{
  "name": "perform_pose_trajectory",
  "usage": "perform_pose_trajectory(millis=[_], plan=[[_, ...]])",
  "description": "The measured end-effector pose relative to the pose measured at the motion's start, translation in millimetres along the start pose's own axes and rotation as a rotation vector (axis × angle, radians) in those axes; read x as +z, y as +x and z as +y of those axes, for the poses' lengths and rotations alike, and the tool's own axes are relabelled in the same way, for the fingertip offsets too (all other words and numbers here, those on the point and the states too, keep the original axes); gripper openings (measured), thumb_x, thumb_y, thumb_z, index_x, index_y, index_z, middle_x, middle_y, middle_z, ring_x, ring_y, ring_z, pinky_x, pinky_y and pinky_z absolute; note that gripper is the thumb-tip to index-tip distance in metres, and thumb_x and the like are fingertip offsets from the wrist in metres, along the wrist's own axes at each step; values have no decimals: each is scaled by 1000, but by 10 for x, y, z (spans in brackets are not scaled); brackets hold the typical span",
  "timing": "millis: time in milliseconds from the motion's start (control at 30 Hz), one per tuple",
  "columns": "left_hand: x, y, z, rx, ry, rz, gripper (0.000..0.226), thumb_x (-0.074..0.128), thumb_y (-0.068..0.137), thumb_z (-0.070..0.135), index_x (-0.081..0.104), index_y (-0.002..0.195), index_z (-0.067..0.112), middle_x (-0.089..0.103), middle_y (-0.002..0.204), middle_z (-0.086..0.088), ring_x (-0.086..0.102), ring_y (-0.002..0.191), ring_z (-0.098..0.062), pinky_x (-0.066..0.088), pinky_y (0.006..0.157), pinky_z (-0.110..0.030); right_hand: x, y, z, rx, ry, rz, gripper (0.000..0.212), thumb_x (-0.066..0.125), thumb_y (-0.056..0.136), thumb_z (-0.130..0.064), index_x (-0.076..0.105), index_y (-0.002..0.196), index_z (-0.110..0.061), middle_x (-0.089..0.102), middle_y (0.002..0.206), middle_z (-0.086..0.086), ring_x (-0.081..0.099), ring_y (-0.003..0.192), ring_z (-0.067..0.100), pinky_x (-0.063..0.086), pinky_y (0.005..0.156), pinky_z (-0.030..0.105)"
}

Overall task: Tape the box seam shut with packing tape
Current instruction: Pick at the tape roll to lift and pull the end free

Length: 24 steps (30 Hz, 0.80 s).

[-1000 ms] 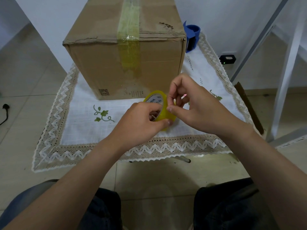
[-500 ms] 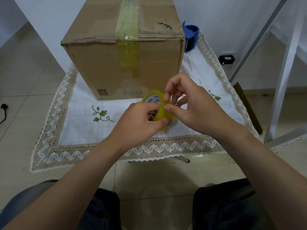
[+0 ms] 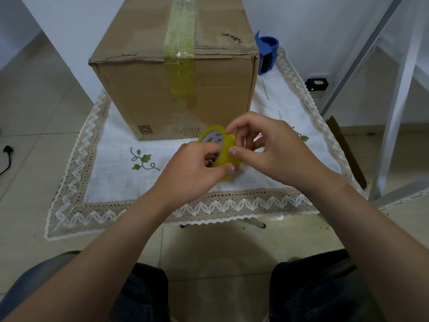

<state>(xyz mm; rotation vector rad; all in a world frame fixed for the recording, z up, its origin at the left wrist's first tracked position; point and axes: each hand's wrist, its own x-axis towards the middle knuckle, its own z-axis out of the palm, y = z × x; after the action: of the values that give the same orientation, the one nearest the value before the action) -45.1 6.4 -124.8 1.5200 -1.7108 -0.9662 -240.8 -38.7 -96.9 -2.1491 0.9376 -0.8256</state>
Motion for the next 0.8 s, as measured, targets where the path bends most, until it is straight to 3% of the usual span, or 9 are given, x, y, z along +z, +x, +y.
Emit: perform_pose_trajectory(millis=[67, 167, 233, 433, 667, 800], plan=[[-4, 1, 0, 0, -14, 6, 48, 70, 75, 54, 77, 95, 11, 77, 92, -19, 75, 91, -40, 60, 87, -63, -13, 18, 40, -28, -99, 57, 26, 79, 89, -15, 74, 113, -22, 66, 85, -7, 63, 75, 16, 51, 67, 19], [-12, -2, -2, -1, -18, 1, 40, 73, 79, 49, 78, 95, 13, 78, 92, -18, 75, 90, -38, 61, 86, -62, -7, 22, 84, -89, -193, 88, 23, 77, 90, -23, 79, 113, -21, 69, 92, -5, 67, 77, 19, 55, 69, 26], [-15, -2, 2, 2, -15, -4, 34, 73, 82, 43, 78, 94, 11, 77, 90, -19, 75, 89, -39, 60, 85, -61, -4, 21, 106, -123, -193, 112, 21, 77, 90, -24, 81, 109, -18, 71, 93, -3, 69, 76, 20, 56, 67, 28], [-21, -10, 24, -4, -18, -6, 31, 74, 85, 39, 77, 93, 10, 76, 89, -20, 74, 89, -39, 60, 85, -61, -13, 23, 109, -180, -195, 114, 13, 79, 89, -19, 83, 102, -14, 71, 89, -3, 68, 73, 14, 51, 66, 14], [-46, -23, 25, -3, -22, -12, 12, 79, 92, 26, 80, 94, 14, 78, 89, -16, 76, 90, -37, 60, 87, -61, -53, 20, 94, -169, -233, 85, 6, 82, 87, -21, 80, 87, -16, 70, 86, -7, 65, 71, 14, 55, 64, 31], [-47, -17, 34, -1, -34, -15, 19, 77, 89, 32, 80, 93, 14, 78, 88, -16, 76, 88, -37, 60, 85, -61, -54, 21, 102, -143, -248, 122, 7, 80, 88, -20, 80, 95, -18, 73, 87, -8, 65, 69, 12, 53, 66, 24]])
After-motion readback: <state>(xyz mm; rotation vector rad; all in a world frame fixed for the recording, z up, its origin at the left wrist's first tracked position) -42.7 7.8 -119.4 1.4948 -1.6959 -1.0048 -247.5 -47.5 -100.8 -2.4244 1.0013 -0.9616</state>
